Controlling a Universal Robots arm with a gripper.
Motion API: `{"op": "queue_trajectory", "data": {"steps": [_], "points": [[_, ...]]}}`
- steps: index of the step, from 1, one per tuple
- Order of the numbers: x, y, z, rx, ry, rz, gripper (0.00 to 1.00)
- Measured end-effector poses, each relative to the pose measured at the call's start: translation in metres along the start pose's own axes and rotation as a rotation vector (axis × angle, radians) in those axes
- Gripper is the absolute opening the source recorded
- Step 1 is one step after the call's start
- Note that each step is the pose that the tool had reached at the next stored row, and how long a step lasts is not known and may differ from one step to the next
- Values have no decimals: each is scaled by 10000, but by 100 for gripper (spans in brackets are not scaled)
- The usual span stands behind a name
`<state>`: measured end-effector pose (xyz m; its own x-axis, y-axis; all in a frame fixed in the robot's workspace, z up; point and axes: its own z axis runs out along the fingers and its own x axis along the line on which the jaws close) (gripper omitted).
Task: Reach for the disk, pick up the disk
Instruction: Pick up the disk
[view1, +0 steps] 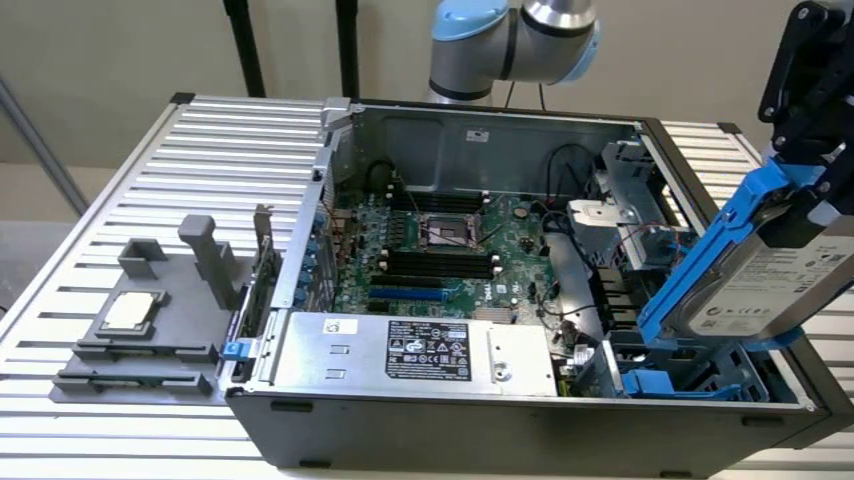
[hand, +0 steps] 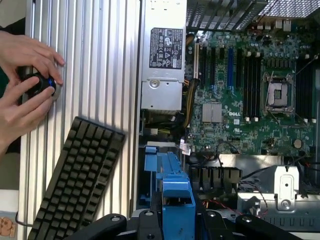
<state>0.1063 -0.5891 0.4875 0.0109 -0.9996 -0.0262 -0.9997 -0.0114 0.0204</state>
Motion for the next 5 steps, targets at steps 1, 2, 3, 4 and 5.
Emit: {"op": "queue_trajectory", "data": {"steps": [1, 2, 3, 4, 5], "points": [[0, 0, 0, -1, 0, 1, 33], [0, -1, -1, -2, 1, -1, 33], [0, -1, 0, -4, 0, -1, 33], [0, 0, 0, -4, 0, -1, 33], [0, -1, 0, -5, 1, -1, 33]]}}
